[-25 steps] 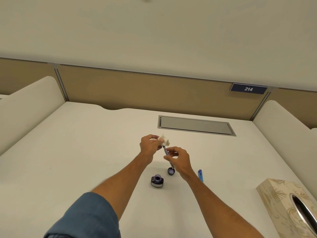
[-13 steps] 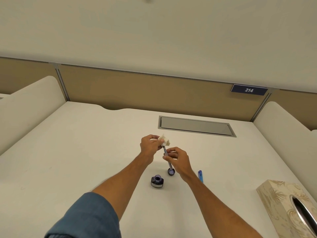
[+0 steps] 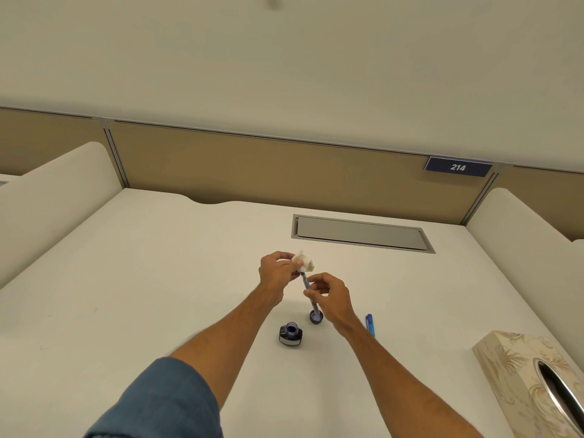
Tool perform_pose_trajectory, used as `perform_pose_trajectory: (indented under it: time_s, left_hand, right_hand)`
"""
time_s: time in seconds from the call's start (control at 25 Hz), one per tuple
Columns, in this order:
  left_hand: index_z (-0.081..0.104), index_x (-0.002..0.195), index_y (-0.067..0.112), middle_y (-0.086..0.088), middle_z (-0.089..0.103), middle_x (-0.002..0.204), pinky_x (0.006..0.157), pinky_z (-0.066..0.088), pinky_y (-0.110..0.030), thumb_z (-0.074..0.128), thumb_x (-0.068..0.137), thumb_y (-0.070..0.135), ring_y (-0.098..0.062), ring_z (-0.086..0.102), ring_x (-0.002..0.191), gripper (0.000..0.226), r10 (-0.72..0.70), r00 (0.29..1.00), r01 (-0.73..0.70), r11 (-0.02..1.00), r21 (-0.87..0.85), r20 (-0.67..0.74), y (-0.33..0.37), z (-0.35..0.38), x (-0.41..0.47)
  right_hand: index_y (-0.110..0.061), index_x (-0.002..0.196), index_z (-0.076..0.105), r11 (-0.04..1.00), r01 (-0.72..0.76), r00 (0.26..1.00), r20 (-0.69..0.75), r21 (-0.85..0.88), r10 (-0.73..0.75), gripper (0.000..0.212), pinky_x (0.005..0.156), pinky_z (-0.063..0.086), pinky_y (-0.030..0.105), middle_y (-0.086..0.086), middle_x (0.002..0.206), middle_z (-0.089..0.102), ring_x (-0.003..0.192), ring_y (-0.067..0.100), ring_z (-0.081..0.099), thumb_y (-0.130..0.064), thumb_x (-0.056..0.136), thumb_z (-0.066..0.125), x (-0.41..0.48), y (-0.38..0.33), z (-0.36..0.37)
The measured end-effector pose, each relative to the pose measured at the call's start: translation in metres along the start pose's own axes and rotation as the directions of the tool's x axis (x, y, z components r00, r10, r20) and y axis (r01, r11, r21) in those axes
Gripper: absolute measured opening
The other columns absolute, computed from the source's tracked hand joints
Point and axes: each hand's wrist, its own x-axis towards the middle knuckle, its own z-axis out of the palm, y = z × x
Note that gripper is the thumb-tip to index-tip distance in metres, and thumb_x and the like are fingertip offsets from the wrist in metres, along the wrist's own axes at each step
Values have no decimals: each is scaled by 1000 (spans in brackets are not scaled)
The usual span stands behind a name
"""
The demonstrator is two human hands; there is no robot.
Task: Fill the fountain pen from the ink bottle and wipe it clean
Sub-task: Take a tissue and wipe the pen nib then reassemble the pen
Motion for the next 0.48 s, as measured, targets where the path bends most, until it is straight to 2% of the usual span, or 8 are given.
perform_pose_trajectory:
  time_s: [0.08, 0.2, 0.28, 0.36, 0.48]
  left_hand:
    - [65, 92, 3, -22, 71, 98, 71, 60, -30, 75, 79, 3, -33, 71, 90, 17, 5, 1000, -5, 1000, -1, 1, 0, -1, -1]
    - [65, 93, 2, -21, 71, 97, 71, 60, -30, 76, 78, 3, -31, 70, 87, 18, -4, 1000, 4, 1000, -15, 4, 1, -2, -2]
    - [65, 93, 2, -21, 71, 96, 70, 60, -30, 76, 78, 3, -31, 70, 86, 18, -10, 1000, 10, 1000, -18, 2, 0, -4, -2]
    - [65, 94, 3, -18, 71, 96, 68, 60, -27, 76, 78, 5, -30, 71, 87, 19, -7, 1000, 7, 1000, 5, -5, -1, -4, -3]
    - [66, 96, 3, -16, 71, 96, 65, 59, -25, 76, 79, 6, -30, 71, 87, 21, -4, 1000, 4, 1000, 18, -2, -2, -4, -4]
  right_hand:
    - [-4, 97, 67, 1000, -4, 1000, -7, 16, 4, 15, 80, 58, 34, 5, 86, 69, 78, 17, 64, -7, 82, 71, 0, 0, 0]
    - [-8, 101, 69, 999, -15, 999, 43, 39, 13, 13, 85, 58, 37, 3, 91, 72, 82, 15, 67, -10, 90, 61, -2, 3, 0]
    - [-12, 107, 70, 1000, -9, 996, 87, 21, 7, 19, 82, 56, 33, -2, 95, 71, 86, 14, 66, -17, 92, 60, -5, 3, 0]
    - [-15, 109, 70, 1000, 2, 996, 93, -9, -1, 24, 74, 53, 24, -7, 96, 69, 83, 11, 63, -22, 87, 68, -6, 2, 1]
    - [-13, 108, 70, 1000, 8, 999, 51, -21, -7, 27, 68, 50, 18, -2, 88, 67, 77, 11, 60, -15, 81, 73, -5, 3, 1]
